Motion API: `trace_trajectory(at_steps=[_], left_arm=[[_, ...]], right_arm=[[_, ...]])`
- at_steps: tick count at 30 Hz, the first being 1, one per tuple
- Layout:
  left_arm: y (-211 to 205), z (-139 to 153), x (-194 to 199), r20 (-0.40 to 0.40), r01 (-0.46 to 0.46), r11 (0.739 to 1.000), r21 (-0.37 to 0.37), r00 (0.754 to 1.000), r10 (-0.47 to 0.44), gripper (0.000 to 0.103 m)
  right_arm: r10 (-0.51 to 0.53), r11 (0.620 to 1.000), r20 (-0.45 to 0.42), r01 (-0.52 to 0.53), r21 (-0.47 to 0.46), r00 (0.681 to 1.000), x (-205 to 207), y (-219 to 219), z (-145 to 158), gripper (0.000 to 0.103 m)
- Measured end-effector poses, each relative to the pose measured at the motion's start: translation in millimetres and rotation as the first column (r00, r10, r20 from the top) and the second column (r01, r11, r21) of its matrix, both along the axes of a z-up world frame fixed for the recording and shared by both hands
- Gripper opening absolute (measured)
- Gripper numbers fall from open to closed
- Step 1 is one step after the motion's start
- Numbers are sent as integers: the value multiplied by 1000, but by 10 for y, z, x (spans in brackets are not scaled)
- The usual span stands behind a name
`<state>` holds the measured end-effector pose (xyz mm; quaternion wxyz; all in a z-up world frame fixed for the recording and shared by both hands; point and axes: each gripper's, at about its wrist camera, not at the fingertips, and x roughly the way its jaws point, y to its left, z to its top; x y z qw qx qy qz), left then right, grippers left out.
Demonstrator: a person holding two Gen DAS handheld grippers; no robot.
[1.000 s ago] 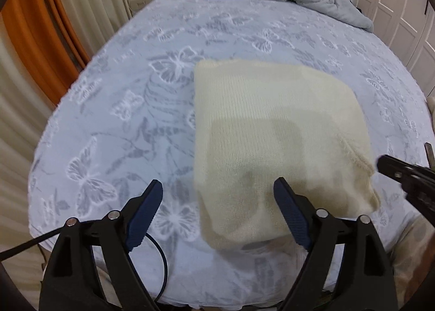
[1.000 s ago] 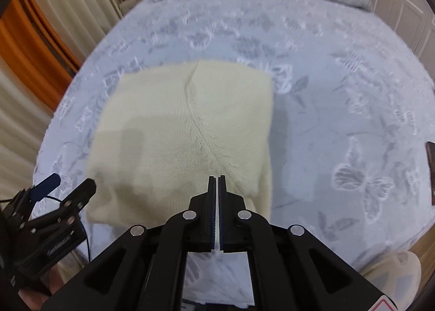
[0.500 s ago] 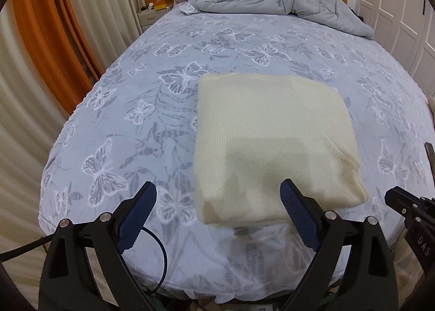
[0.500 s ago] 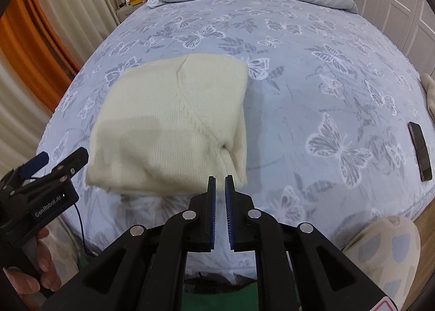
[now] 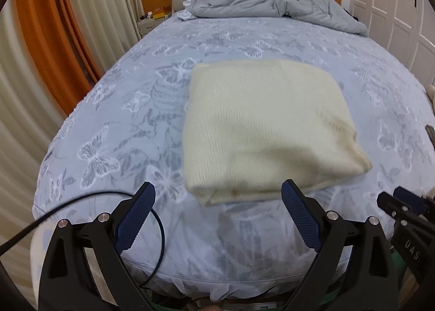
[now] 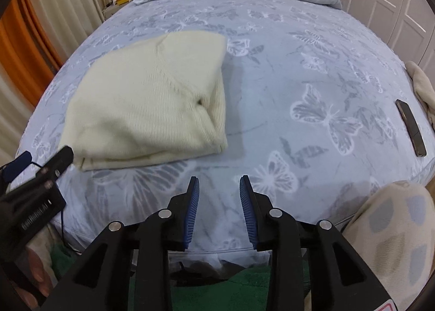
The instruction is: Fold small clothes
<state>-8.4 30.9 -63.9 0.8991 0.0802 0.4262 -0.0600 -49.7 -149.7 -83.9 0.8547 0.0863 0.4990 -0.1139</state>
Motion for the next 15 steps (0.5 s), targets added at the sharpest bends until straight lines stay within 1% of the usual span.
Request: trace_trajectory(at_steps=[2, 5, 11, 15], left_arm=[[9, -83, -17, -16, -6, 1000, -9, 1000, 6, 92], [29, -178, -31, -23, -12, 1000, -3, 1000, 12, 92], [105, -260, -33, -41, -38, 999, -24, 998, 37, 92], [134, -275, -41, -28, -49, 998, -25, 998, 48, 92]], right_arm=[[2, 1000, -9, -2, -5, 1000, 1, 30, -51, 32], [1, 1000, -19, -2, -9, 1000, 5, 77, -114, 32], [11, 999, -17, -11, -34, 1000, -2, 152, -165, 32], [6, 999, -17, -7, -39, 1000, -5, 180, -179, 32]])
